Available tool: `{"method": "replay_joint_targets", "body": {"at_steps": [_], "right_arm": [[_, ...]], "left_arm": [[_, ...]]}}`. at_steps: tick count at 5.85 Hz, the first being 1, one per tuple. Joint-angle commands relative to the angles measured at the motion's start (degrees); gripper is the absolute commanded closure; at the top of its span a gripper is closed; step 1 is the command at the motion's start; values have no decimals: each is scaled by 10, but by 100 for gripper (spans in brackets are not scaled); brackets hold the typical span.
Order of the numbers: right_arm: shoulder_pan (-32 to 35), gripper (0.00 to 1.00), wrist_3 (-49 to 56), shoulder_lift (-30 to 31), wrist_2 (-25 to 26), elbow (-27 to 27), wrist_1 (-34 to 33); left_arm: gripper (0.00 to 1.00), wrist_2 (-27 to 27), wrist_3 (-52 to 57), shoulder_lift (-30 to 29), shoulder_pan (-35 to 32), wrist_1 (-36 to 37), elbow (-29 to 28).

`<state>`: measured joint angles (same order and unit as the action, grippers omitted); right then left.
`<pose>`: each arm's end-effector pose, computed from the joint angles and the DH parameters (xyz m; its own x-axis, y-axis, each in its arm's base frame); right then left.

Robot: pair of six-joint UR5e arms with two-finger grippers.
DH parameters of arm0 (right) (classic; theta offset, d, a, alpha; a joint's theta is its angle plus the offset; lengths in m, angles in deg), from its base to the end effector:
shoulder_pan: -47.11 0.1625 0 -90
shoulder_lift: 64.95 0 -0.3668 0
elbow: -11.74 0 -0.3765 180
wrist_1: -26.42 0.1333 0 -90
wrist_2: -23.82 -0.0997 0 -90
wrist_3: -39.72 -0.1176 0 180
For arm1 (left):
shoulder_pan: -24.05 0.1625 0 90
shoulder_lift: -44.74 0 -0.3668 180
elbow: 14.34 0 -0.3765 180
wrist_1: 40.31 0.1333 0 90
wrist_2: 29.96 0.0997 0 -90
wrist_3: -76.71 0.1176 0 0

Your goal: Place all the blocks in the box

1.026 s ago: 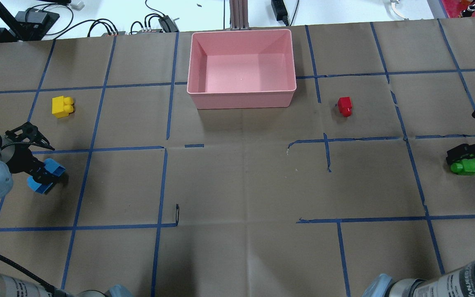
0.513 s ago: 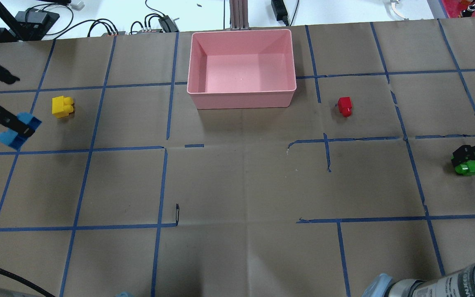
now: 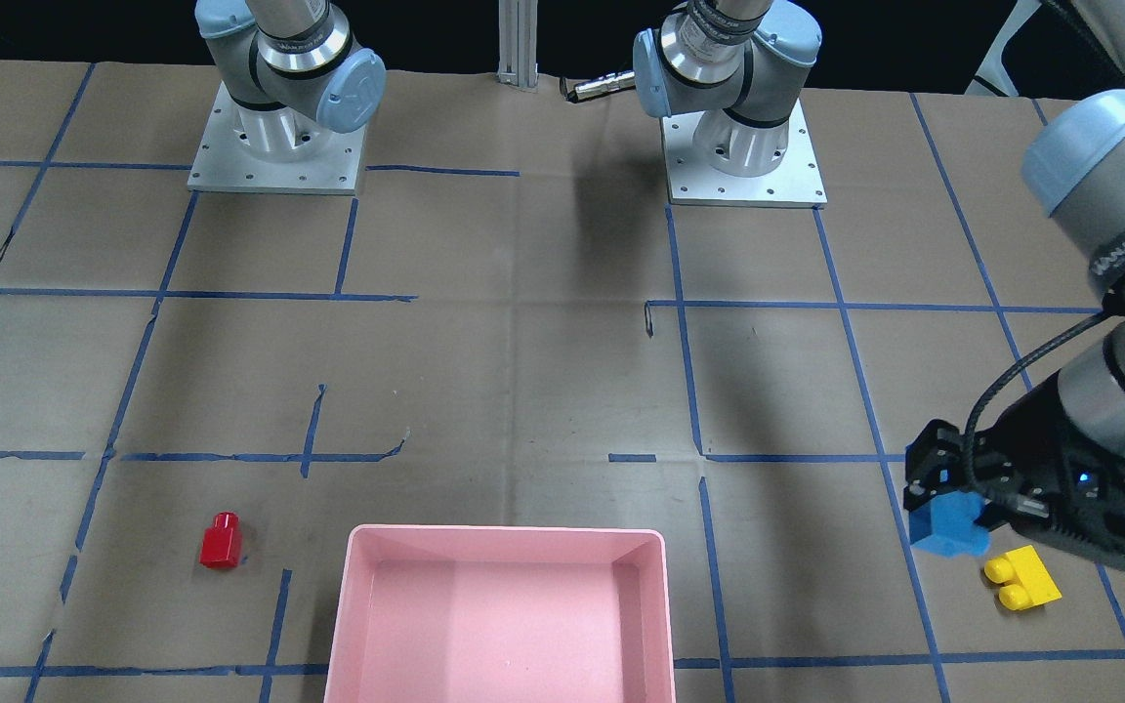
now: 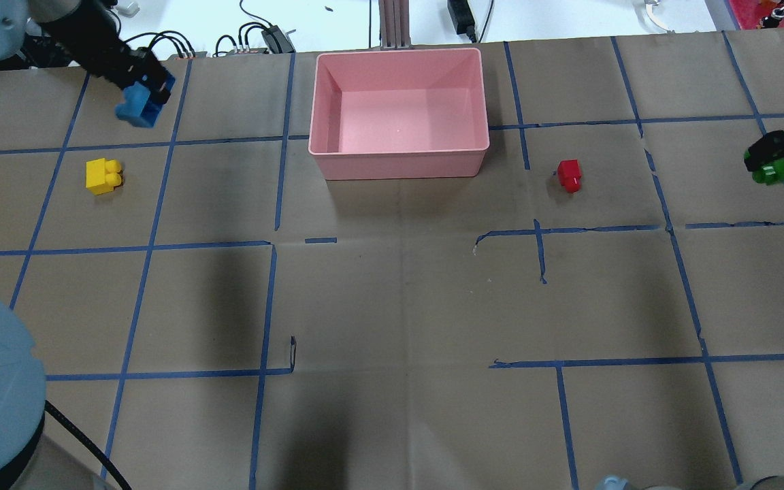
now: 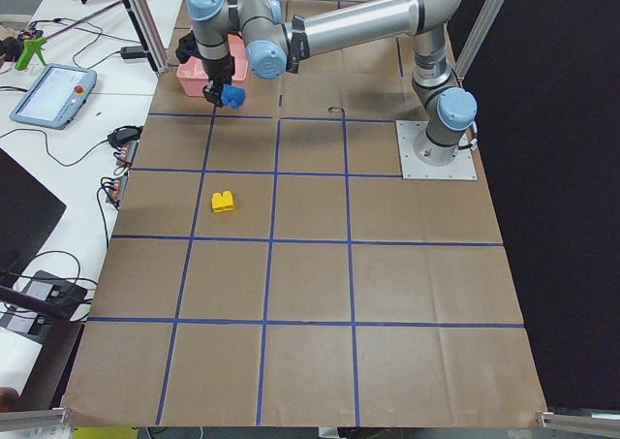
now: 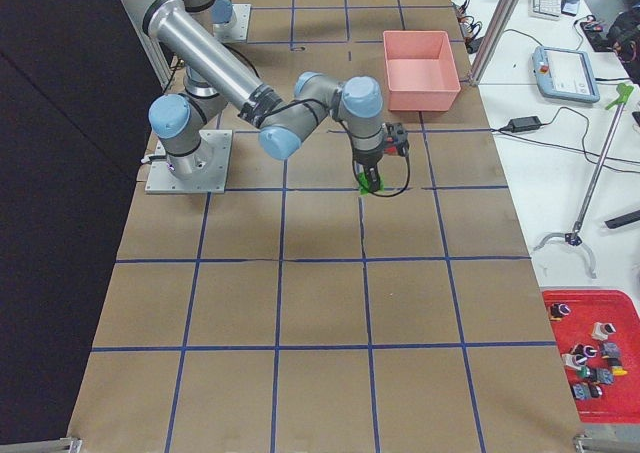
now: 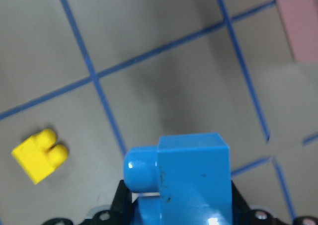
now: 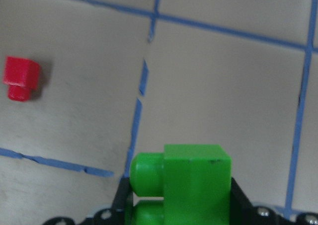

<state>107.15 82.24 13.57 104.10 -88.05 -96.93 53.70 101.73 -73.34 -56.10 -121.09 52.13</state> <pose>-0.1398 -0.5492 0.2929 -0.9724 -0.2323 0.0198 -0.2291 0.9364 -0.2658 -0.0318 -0.6722 0.3479 -0.9608 0.2693 0.0653 0.2603 0.9580 -0.1203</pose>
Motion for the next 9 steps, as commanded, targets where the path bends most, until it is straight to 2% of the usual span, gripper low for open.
{"method": "replay_joint_targets", "body": {"at_steps": [1,2,3,4,5,6,7,8,9], "right_arm": [[92,93,1,-47,-162,81,-4],[130,93,8,-86,-172,116,-3],[169,93,5,-121,-215,151,-3],[197,93,-15,-145,-273,161,-5],[230,93,-72,-171,-306,174,-6],[259,93,-88,-196,-305,207,-7],[274,93,-103,-218,-306,226,-12],[288,92,-138,-234,-306,230,-51],[301,69,-173,-251,-305,231,-84]], "left_arm": [[83,2,-185,-120,-100,-4,-152],[83,2,-237,-150,-127,-3,-172],[83,4,-289,-165,-161,3,-161],[83,26,-318,-184,-187,5,-154],[83,53,-322,-189,-193,5,-151],[79,49,-340,-189,-194,5,-155],[11,47,-392,-187,-195,24,-155],[1,47,-416,-184,-200,39,-156],[1,48,-415,-176,-200,40,-159]]}}
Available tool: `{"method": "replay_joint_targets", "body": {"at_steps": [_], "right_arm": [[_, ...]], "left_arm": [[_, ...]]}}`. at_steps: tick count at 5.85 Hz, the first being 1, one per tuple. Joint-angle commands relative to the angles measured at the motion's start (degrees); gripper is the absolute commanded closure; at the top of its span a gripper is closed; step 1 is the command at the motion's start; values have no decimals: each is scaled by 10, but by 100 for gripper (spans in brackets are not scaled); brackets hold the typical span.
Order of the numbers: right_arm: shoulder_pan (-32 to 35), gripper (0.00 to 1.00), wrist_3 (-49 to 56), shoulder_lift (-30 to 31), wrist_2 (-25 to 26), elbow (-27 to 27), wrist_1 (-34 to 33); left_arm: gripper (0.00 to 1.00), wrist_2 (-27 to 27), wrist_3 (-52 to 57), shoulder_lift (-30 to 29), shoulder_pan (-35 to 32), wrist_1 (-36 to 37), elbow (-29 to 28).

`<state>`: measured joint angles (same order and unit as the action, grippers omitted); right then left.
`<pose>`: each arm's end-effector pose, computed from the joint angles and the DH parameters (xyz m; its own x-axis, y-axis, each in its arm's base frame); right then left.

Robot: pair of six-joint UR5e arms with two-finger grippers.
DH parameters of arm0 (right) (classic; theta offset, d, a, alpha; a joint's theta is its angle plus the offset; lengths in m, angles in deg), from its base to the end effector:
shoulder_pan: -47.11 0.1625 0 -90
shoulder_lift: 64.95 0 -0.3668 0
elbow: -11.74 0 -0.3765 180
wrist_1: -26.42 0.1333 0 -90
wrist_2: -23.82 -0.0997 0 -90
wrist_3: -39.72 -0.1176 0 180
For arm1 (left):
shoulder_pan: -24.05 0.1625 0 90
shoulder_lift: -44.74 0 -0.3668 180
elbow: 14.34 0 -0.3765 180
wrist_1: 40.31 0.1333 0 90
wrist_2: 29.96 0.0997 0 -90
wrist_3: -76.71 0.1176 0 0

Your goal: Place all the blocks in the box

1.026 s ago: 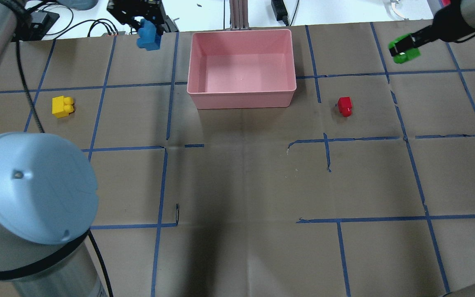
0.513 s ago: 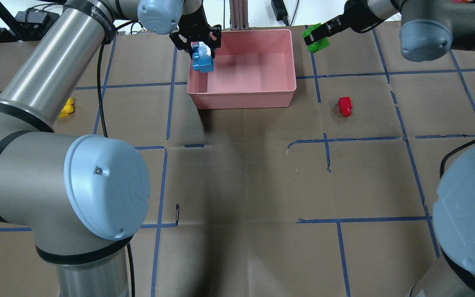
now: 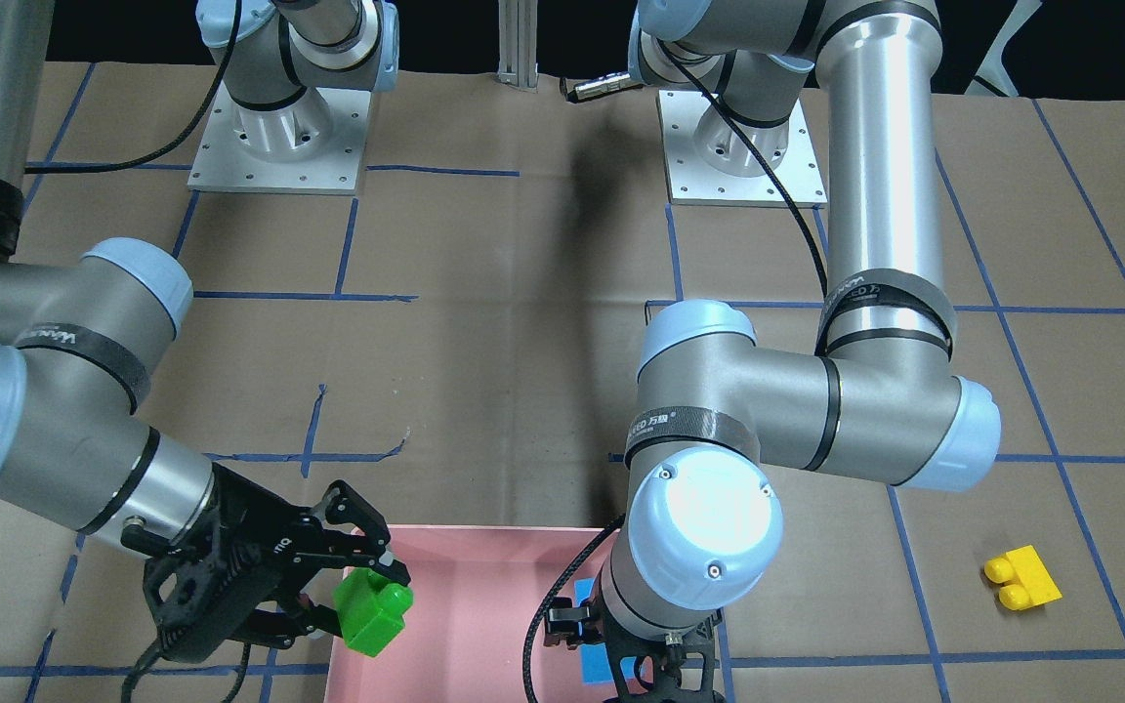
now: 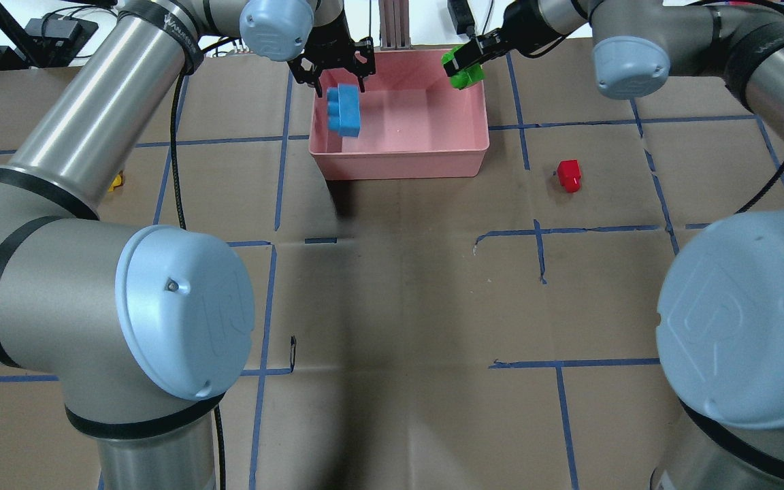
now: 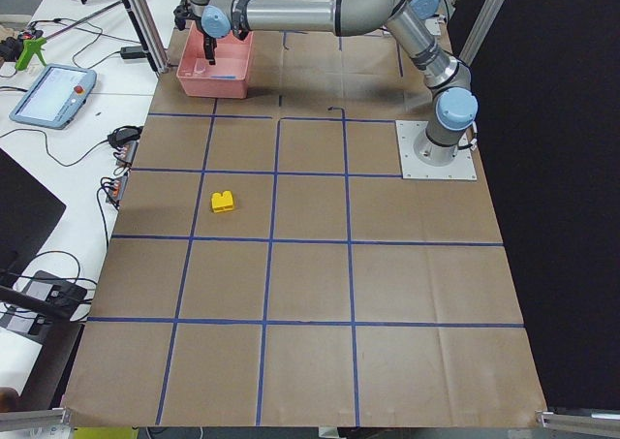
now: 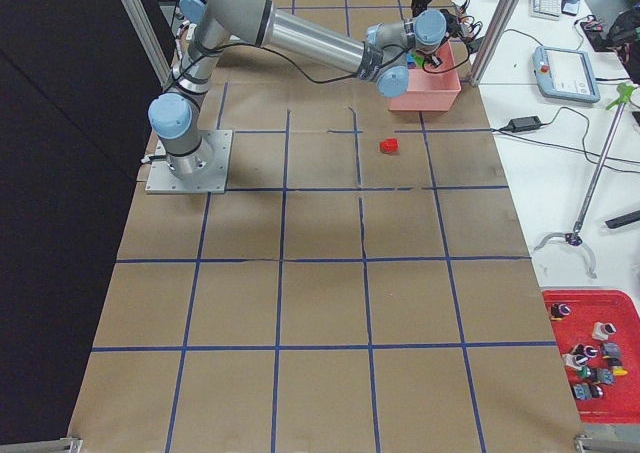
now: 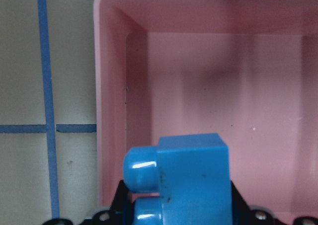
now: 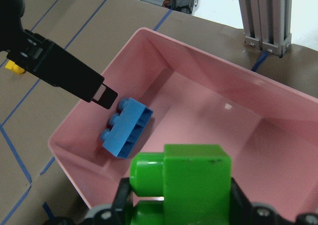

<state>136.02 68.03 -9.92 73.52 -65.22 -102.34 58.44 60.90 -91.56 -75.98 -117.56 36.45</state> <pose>0.1964 -0.6847 0.2655 -0.6831 -0.6059 -0.4077 -0.3473 0.7606 -0.5485 -0.2651 -0.7144 0.2623 -0.9939 -0.0969 0.0536 -0.1013 0.9910 -0.0873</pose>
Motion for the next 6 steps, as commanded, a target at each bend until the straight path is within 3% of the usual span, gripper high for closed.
{"method": "replay_joint_targets", "body": {"at_steps": [1,5,6], "right_arm": [[13,1,-27,-14,2,2,-30],[-5,0,-26,8,15,-6,-18],[-36,0,-24,40,58,-13,46]], "left_arm": [[1,2,3,23,11,4,-3],[1,4,245,83,167,-21,30],[1,4,284,97,217,-20,47]]}}
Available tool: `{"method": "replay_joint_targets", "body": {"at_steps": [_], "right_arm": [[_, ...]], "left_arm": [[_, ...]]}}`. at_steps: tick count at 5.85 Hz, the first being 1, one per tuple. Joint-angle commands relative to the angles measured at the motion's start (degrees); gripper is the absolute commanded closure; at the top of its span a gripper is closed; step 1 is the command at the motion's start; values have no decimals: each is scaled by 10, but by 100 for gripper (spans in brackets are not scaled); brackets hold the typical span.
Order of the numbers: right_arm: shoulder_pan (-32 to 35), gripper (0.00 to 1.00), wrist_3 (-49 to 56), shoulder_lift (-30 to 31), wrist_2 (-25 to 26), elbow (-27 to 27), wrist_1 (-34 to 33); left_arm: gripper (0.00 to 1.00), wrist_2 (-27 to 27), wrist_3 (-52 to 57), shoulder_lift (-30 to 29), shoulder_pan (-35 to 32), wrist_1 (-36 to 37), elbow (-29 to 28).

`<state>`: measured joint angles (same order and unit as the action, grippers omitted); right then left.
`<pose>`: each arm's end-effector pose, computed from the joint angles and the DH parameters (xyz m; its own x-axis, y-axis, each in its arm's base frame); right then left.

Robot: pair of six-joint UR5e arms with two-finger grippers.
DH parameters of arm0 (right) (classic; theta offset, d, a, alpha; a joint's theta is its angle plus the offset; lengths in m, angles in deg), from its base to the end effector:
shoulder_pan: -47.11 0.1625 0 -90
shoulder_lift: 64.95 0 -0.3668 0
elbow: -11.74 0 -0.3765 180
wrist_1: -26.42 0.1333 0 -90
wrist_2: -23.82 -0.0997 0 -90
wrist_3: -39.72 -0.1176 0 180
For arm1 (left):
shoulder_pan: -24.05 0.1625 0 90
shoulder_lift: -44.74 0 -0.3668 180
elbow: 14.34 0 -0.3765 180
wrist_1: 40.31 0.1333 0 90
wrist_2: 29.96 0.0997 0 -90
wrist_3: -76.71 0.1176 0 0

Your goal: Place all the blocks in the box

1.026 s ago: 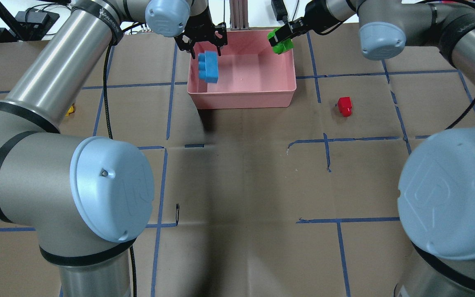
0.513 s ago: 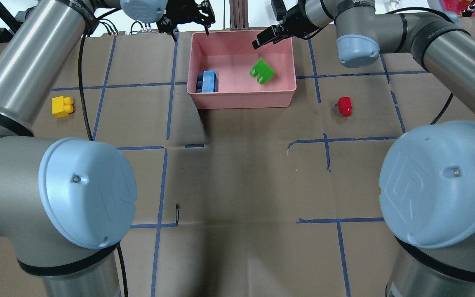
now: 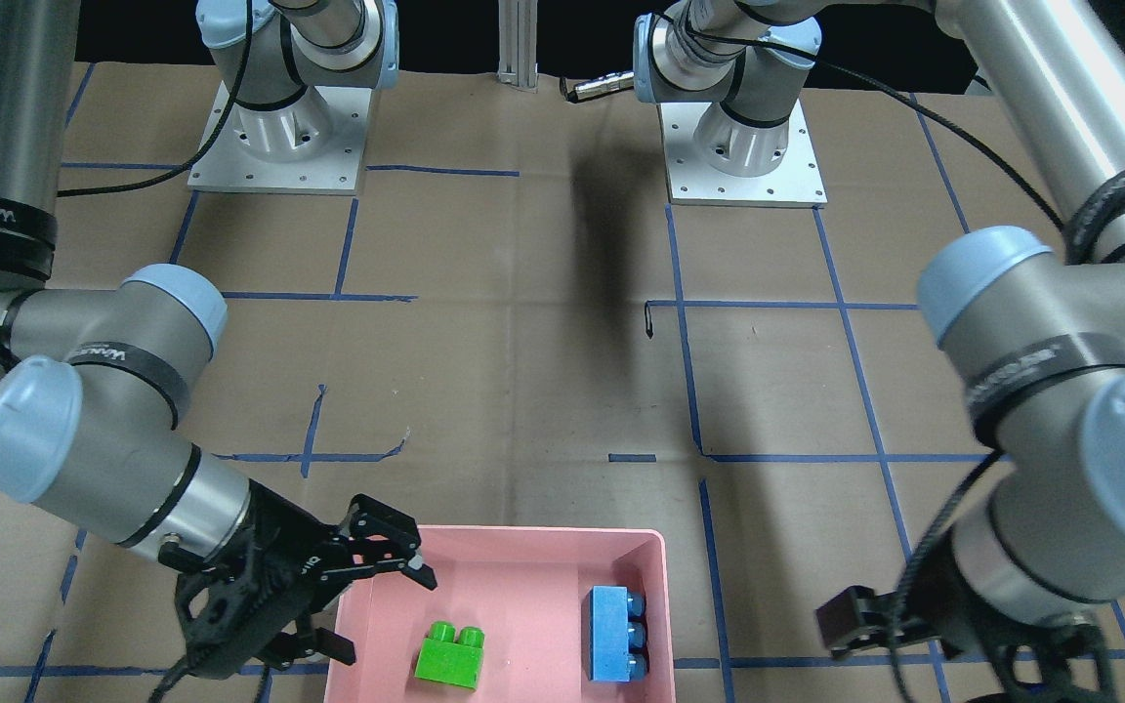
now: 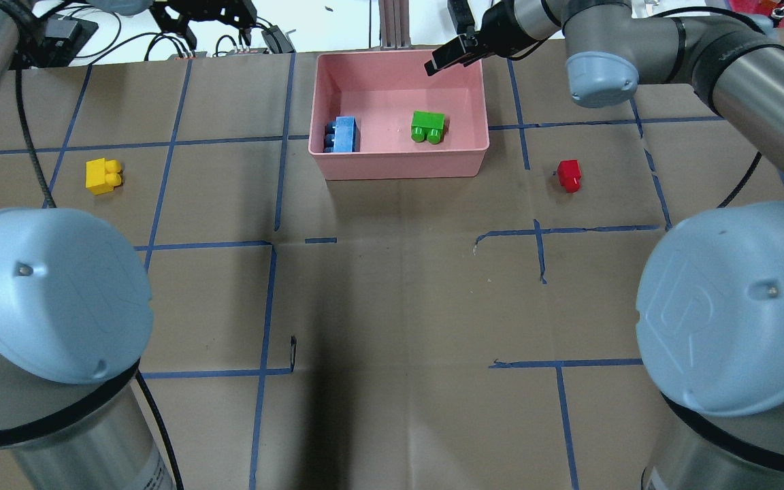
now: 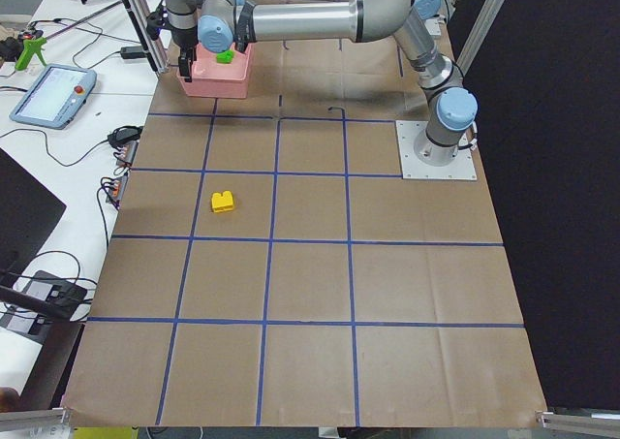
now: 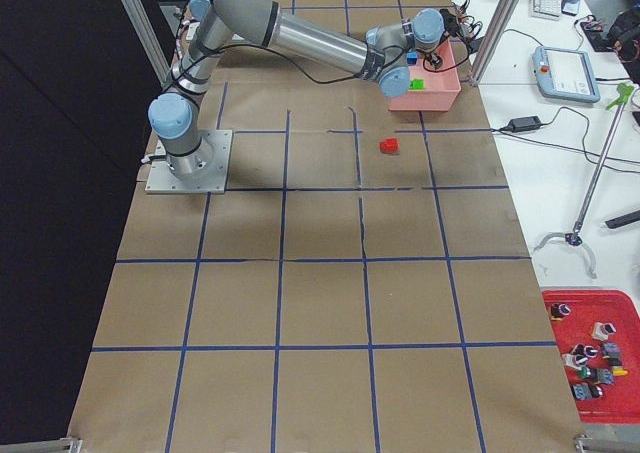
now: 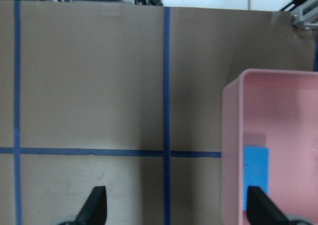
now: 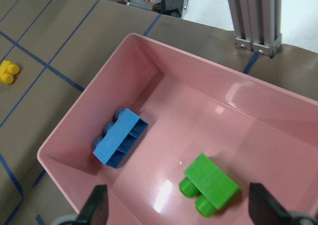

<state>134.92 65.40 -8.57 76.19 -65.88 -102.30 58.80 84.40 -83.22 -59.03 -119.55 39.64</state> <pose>0.1791 -0.6844 0.2727 -0.7353 -0.5509 -0.3947 -0.3131 0.7927 -0.5231 -0.0483 -0.7296 0.3381 -0.9999 0.0152 0.0007 0.0149 0.9878 -0.1548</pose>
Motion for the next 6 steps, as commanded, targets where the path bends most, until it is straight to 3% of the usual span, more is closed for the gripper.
{"method": "replay_joint_targets", "body": {"at_steps": [1,2,3,4,5,6], "right_arm": [[-53,0,2,55,107,-6,130],[-62,0,-5,71,263,-12,164],[-62,0,-47,72,337,-41,160],[-62,0,-145,77,341,-88,142],[-62,1,-157,77,378,-146,45],[-62,0,-164,78,394,-201,-30]], "left_arm": [[1,-3,51,17,113,0,26],[0,-7,67,8,168,0,25],[0,-8,70,1,201,9,26],[0,-5,58,-2,199,9,37],[0,-6,17,-9,198,44,66],[0,-7,8,-18,198,124,114]]}}
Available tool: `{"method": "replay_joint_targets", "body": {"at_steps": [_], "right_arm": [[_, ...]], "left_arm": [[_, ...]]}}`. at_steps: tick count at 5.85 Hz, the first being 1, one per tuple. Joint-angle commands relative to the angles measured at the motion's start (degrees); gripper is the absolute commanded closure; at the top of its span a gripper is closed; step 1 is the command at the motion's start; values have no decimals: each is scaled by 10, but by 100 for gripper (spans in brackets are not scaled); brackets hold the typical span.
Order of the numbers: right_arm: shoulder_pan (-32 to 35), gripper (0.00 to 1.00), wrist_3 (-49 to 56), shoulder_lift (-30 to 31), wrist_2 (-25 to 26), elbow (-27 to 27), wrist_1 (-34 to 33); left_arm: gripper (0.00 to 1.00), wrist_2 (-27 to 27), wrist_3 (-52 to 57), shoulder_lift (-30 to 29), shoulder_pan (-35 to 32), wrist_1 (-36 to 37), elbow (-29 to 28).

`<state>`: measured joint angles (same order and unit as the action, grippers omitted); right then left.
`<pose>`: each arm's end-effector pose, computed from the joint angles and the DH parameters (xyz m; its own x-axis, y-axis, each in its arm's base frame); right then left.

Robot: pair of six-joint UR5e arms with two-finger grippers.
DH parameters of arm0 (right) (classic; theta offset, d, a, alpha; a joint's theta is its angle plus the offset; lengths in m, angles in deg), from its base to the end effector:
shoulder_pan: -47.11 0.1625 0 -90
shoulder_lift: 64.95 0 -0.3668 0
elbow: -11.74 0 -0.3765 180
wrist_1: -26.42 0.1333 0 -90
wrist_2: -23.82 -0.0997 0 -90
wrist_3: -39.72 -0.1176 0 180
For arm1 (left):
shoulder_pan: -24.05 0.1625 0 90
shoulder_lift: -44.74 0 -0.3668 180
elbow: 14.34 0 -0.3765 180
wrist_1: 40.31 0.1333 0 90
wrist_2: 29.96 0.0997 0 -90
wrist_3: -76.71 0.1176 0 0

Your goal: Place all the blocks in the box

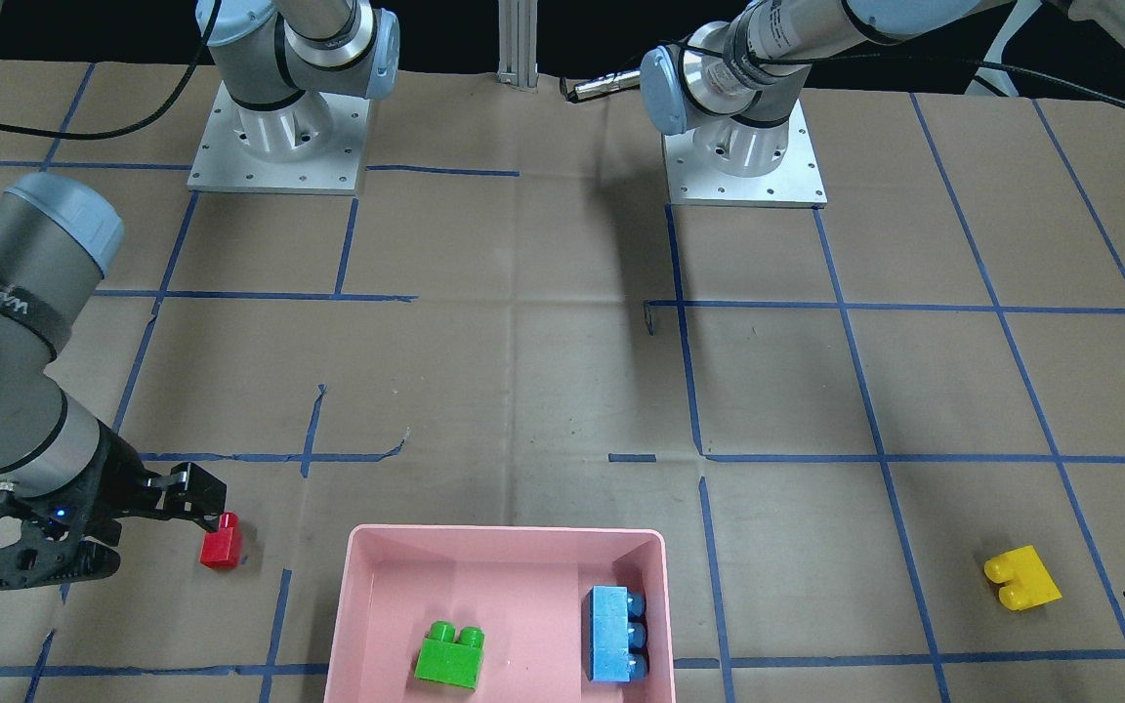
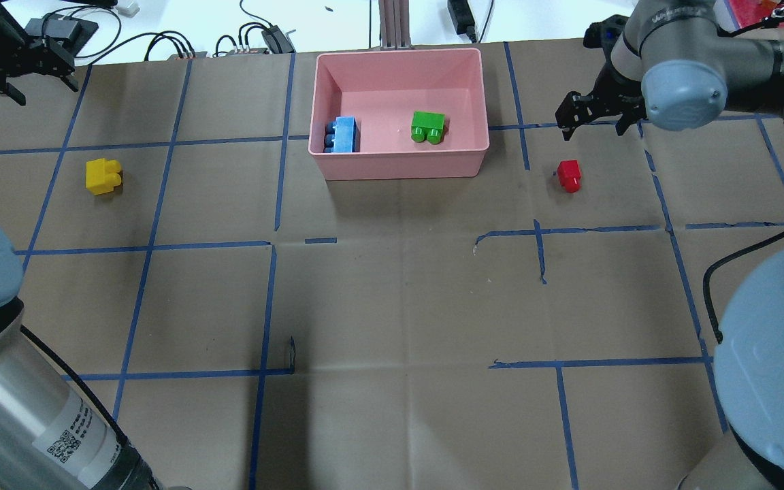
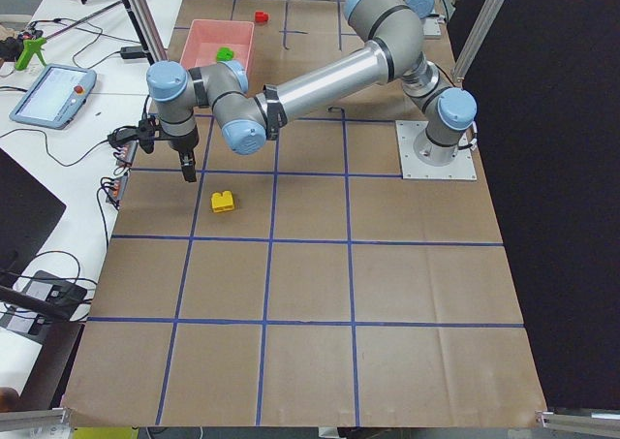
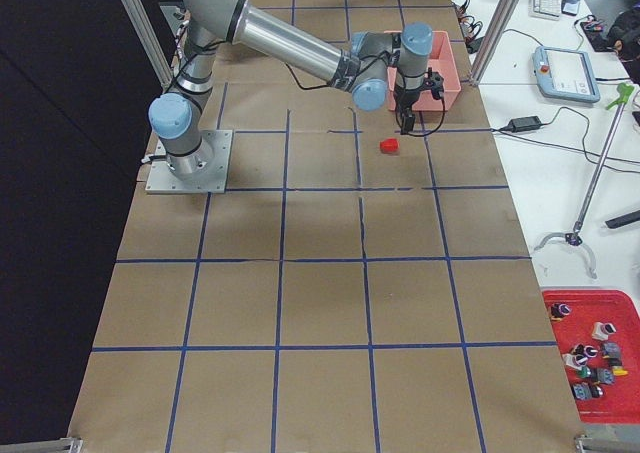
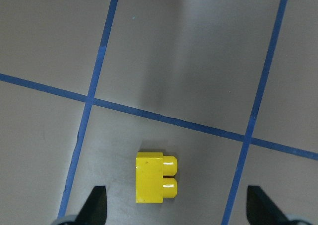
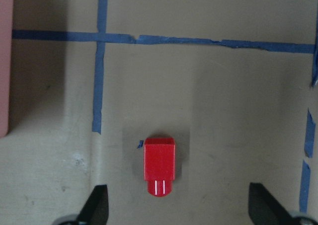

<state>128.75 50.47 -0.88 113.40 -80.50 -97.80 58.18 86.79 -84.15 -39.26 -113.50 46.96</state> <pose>0.0449 -0.6169 0.2082 -0.9991 -0.0414 0.0125 -0.0425 0.9936 -0.1049 0.1979 -0.6990 0.2761 -0.9589 -0.2834 0.0116 -0.2827 0.9518 -0.1191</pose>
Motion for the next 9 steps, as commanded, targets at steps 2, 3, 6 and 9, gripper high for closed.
{"method": "replay_joint_targets", "body": {"at_steps": [2,3,6,9], "right_arm": [[5,0,-67,-16,22,-89,-134],[18,0,-68,-32,20,-79,-139],[25,0,-64,-69,20,-59,-162],[25,34,-64,-72,23,-63,-178]], "left_arm": [[0,0,-18,-7,5,117,131],[1,1,-19,-8,5,124,152],[1,6,-15,-30,7,147,162],[7,7,-9,-37,8,189,191]]}}
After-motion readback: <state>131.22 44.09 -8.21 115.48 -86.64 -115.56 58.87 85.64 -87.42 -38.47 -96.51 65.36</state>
